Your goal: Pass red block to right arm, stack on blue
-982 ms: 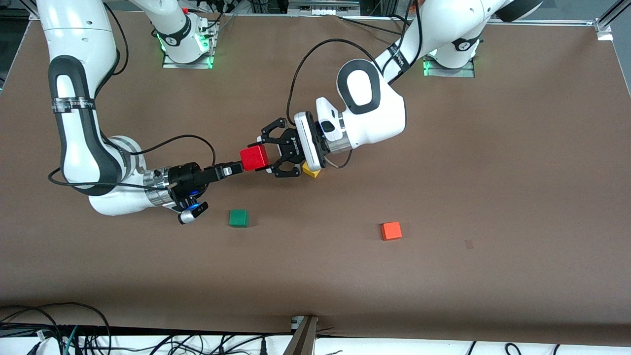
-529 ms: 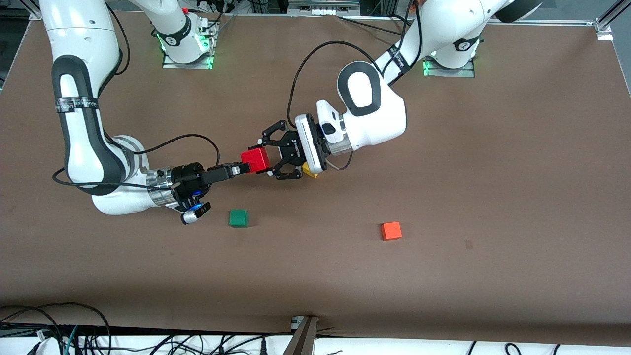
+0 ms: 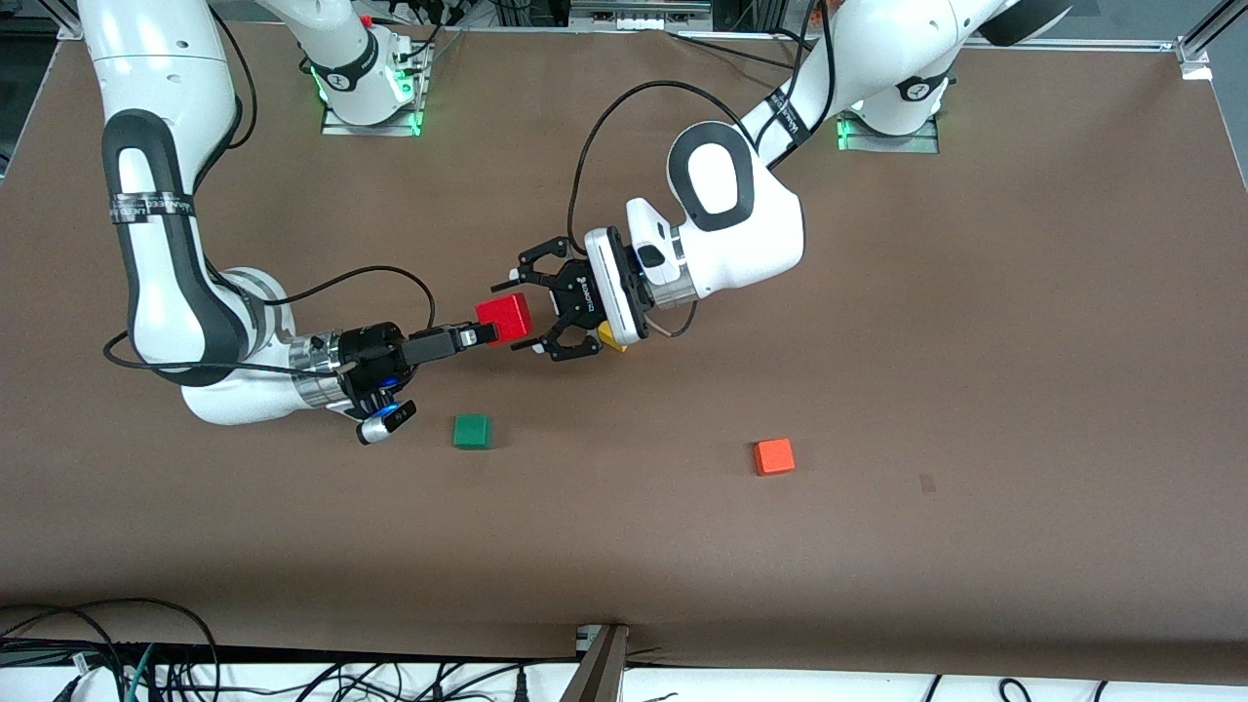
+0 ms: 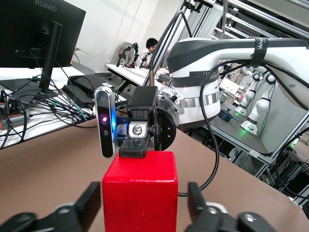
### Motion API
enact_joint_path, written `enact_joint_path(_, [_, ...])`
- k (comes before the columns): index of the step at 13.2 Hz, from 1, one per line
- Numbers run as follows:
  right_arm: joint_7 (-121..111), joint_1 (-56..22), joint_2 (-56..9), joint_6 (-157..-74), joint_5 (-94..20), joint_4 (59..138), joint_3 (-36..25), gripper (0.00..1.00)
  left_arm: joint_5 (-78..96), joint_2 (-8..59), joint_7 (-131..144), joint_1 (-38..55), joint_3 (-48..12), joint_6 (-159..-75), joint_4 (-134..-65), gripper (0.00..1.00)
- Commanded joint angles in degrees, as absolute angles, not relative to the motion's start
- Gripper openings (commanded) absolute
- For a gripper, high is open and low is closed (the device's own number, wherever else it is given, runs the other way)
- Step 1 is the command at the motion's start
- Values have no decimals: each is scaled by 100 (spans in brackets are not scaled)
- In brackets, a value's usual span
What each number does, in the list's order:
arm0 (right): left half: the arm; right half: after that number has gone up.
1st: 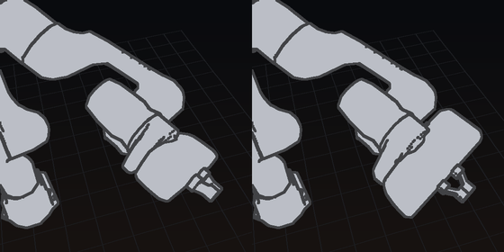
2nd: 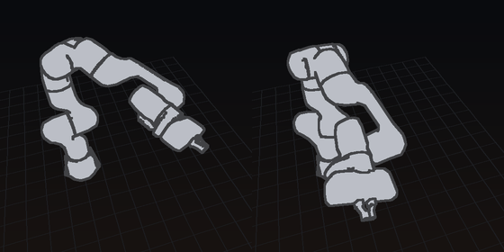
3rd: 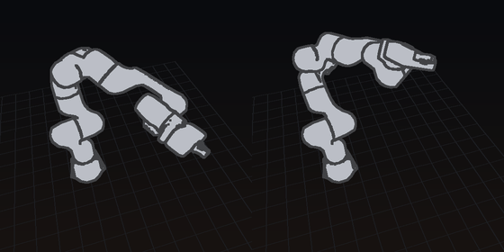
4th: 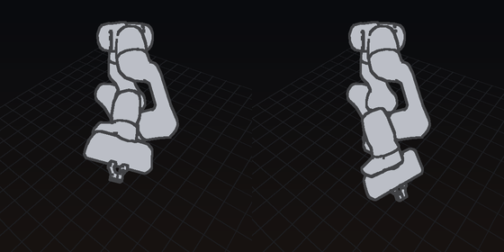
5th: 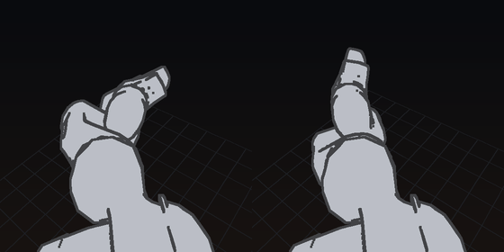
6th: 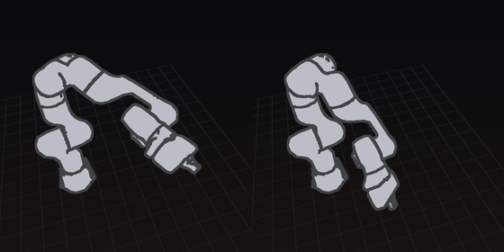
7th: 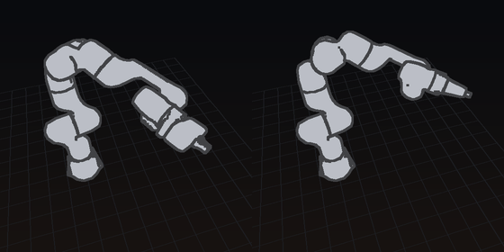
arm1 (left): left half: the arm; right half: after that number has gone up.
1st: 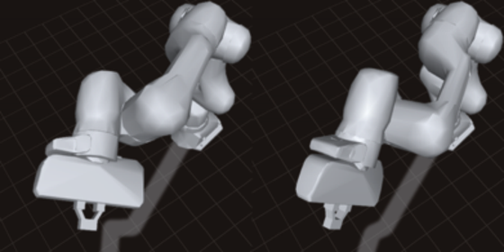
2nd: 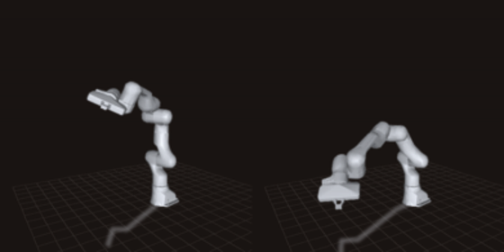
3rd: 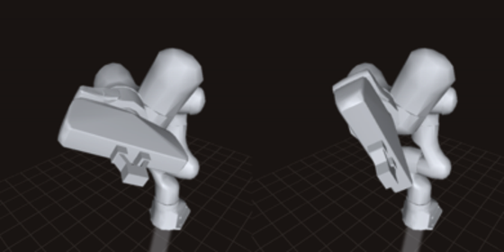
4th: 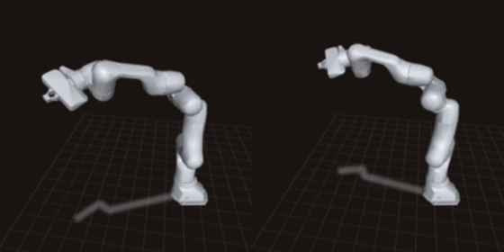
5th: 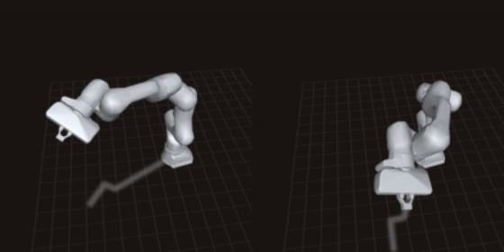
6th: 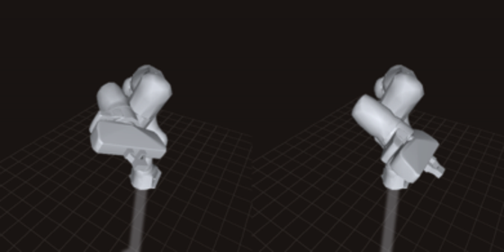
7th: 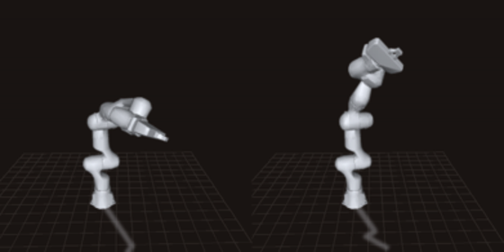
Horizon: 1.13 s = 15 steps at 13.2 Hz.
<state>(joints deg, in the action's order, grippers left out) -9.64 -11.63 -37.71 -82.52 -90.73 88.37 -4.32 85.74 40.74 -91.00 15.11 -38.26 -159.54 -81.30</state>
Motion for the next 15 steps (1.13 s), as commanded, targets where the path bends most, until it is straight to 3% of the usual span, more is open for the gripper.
enact_joint_path(1, [-1020, -1187, -3656, -8279, -9211, 8974, -448, 15, 8772, 3982, -9036, 1521, -3806, -16005, -8050, 100])
enact_joint_path(4, [-1020, -1187, -3656, -8288, -9202, 8965, -448, 15, 8701, 3841, -9044, 1389, -3771, -15996, -8095, 100])
enact_joint_path(10, [-1037, -1178, -3612, -8420, -8685, 8851, -501, 15, 8701, 3252, -8588, 1169, -3771, -15996, -8807, 100])
enact_joint_path(15, [-1133, -1116, -3612, -8490, -7114, 8324, -720, 15, 8256, 3313, -8508, 1195, -3665, -15952, -8868, 100])
